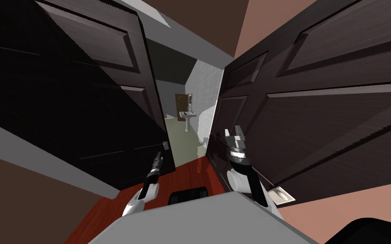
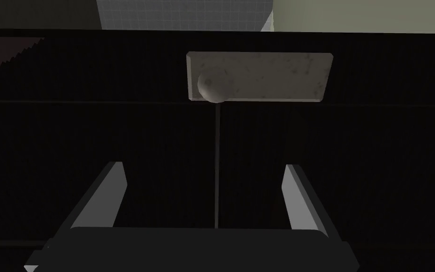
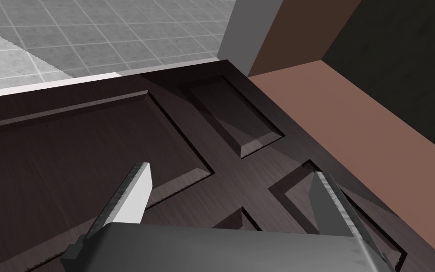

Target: Pull the door open

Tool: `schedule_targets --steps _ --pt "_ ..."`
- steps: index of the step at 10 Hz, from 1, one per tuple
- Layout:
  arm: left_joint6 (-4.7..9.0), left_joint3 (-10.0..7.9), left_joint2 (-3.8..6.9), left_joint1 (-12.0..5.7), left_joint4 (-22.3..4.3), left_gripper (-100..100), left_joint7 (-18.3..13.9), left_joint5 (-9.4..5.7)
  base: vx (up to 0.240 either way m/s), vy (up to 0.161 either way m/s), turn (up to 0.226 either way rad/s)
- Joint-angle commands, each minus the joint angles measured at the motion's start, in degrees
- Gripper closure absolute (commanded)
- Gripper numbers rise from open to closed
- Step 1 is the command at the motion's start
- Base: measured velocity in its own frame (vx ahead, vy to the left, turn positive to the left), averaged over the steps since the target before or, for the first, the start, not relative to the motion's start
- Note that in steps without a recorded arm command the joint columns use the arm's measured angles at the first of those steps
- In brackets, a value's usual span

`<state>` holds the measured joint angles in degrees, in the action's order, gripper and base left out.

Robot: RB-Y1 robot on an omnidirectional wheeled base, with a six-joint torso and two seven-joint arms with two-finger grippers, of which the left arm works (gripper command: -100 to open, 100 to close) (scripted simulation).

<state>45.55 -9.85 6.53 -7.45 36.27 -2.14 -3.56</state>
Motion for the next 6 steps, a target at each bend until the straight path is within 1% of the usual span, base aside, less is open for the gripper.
schedule_targets --steps 1,2,4,6 --pt "0.43 -0.38 1.06 0.48 -0.3 -100 -0.9 -0.32 0.128 0.007 -0.112" --pt "0.56 -0.50 1.38 0.62 -0.4 -100 -1.1 -0.42 0.168 -0.011 -0.092" --pt "1.16 -1.05 2.89 1.30 -0.9 -100 -2.4 -0.87 0.190 -0.034 -0.112" --pt "1.78 -1.61 4.42 1.98 -1.3 -100 -3.6 -1.33 0.222 -0.019 -0.106"
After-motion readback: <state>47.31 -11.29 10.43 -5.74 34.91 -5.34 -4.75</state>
